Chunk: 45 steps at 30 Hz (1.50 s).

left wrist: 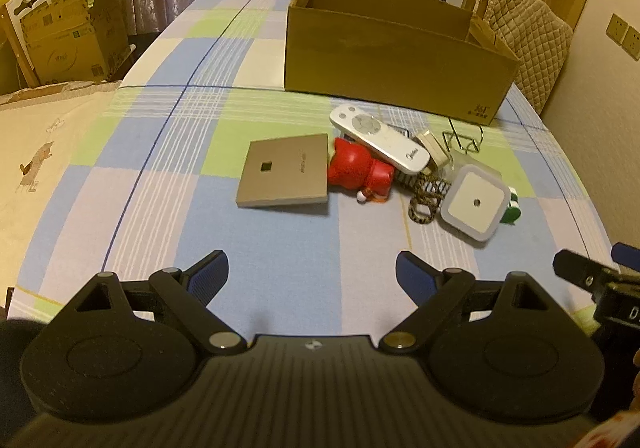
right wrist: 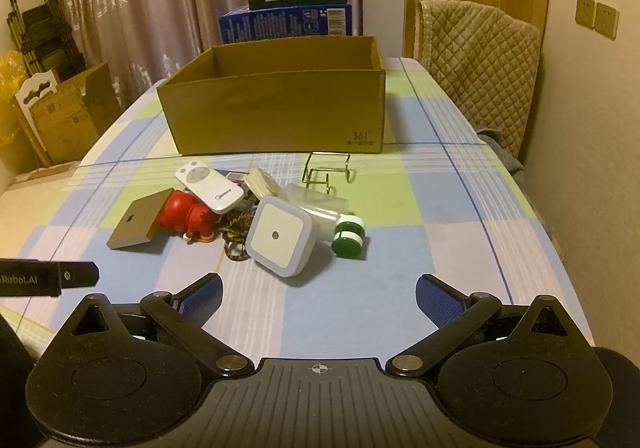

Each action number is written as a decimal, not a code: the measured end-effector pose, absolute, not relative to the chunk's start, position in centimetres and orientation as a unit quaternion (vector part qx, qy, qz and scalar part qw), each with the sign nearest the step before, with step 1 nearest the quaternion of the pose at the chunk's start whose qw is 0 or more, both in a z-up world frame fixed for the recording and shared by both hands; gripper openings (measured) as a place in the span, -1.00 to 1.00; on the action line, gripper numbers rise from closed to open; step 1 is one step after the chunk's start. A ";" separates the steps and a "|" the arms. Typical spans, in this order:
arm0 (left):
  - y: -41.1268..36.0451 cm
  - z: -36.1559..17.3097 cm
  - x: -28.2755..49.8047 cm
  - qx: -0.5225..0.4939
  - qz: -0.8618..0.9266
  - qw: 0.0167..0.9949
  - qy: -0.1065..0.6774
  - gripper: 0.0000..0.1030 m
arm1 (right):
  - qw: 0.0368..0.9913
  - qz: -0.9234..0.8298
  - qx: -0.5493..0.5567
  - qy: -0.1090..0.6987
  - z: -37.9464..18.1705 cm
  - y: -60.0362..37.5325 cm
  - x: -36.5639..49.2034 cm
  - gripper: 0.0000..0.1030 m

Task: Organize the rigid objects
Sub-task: 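Grasp the gold TP-LINK panel with the left gripper while the right grasps the white night light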

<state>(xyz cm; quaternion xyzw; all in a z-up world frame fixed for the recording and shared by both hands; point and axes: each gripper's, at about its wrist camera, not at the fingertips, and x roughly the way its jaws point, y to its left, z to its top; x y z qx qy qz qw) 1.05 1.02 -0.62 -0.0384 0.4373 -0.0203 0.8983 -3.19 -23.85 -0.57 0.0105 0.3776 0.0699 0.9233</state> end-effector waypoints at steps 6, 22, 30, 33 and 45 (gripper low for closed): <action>1.8 -0.5 2.6 -0.035 -0.021 0.903 0.428 0.71 | 0.925 0.068 0.013 0.373 -1.3 -23.0 -1.8 0.95; 4.4 -3.6 9.2 -0.025 -0.040 0.896 0.441 0.72 | 0.919 0.041 0.032 0.390 -4.5 -20.7 2.4 0.72; 5.0 -5.4 12.3 -0.007 -0.066 0.893 0.445 0.72 | 0.921 -0.012 0.053 0.387 -6.5 -18.7 5.1 0.68; 5.2 -5.8 12.9 -0.010 -0.077 0.897 0.436 0.71 | 0.923 -0.035 0.072 0.377 -6.6 -18.5 6.0 0.59; 6.0 -7.0 14.0 -0.040 -0.088 0.894 0.436 0.72 | 0.920 -0.059 0.054 0.384 -8.1 -17.3 7.8 0.25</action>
